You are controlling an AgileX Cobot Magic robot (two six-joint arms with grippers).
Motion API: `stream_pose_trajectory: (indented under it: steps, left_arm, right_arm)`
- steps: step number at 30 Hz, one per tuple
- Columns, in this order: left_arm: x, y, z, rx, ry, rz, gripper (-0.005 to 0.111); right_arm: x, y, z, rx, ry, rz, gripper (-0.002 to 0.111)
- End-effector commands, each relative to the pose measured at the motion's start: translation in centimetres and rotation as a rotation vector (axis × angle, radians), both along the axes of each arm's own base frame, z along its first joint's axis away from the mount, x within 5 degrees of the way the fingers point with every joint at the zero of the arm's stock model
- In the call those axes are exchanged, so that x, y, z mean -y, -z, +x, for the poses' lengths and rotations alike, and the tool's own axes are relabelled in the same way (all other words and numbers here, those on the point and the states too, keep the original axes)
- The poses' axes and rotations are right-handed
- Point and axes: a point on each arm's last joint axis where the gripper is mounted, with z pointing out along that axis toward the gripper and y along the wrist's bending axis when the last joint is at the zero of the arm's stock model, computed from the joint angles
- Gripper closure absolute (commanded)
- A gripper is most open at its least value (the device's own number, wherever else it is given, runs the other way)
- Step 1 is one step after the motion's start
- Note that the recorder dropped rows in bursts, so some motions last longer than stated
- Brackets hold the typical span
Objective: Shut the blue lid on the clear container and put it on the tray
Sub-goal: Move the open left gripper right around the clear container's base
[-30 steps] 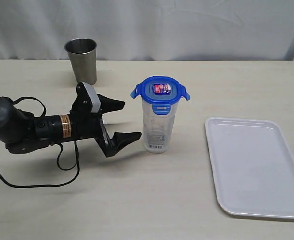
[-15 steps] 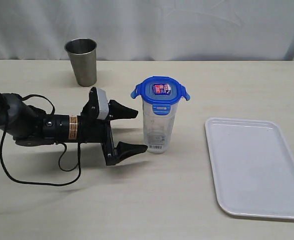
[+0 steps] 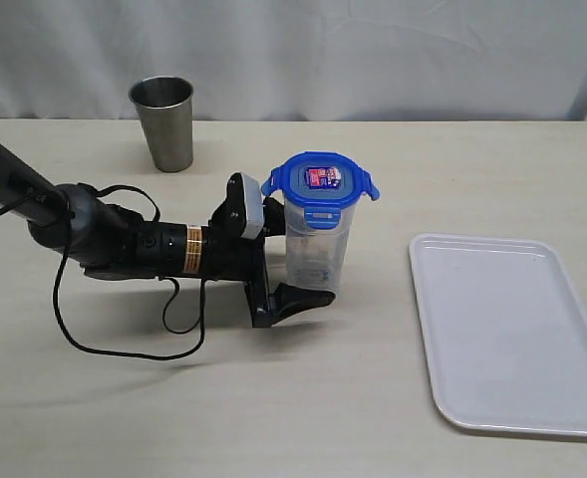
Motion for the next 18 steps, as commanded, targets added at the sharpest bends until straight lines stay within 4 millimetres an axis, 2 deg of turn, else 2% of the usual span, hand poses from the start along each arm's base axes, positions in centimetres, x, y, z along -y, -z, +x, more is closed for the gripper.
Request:
stream_pose_trajectory:
  steps: [1,18]
  left_arm:
    - [0.36,-0.17,0.06,-0.009,-0.012,-0.014,0.003]
    - [0.53,-0.67,-0.17,-0.22,-0.04,-0.103,0.003]
  right_arm:
    - [0.03,0.05,-0.01,0.003,0.007,0.006,0.104]
    - [0.03,0.05,-0.01,0.003,0.007,0.006,0.104]
